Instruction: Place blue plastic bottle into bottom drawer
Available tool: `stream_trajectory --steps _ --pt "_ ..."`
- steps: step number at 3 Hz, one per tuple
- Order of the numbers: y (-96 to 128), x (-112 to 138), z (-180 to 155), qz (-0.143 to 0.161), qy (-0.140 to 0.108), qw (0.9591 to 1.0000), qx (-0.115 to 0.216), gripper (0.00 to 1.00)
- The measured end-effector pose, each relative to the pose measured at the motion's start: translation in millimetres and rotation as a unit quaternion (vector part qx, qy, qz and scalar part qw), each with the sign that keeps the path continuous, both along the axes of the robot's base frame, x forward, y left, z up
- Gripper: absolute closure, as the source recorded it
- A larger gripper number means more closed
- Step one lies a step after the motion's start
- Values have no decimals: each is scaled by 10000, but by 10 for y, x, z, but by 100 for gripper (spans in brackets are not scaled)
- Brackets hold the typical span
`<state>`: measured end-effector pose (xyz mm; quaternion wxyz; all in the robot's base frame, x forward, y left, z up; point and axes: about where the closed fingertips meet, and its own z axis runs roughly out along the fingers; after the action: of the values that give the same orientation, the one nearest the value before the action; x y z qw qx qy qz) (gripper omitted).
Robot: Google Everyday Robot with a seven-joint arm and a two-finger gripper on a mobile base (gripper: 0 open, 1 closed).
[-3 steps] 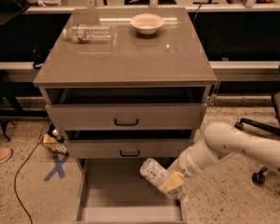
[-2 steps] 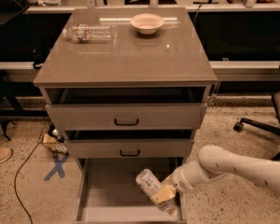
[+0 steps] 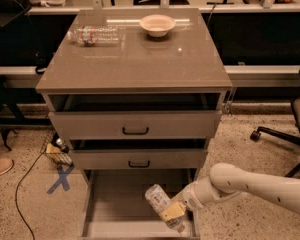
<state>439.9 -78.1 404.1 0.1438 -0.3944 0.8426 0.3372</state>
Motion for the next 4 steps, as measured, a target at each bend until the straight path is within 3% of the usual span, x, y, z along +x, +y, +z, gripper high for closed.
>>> stream_trajectory --steps 1,2,3,4 --pt "31 14 -149 -118 59 9999 -40 100" --pt "184 215 -618 -334 -19 9994 -117 100" --pt "431 416 -1202 -477 18 9988 -84 81" --pt "711 591 -1758 -654 122 9978 -11 50"
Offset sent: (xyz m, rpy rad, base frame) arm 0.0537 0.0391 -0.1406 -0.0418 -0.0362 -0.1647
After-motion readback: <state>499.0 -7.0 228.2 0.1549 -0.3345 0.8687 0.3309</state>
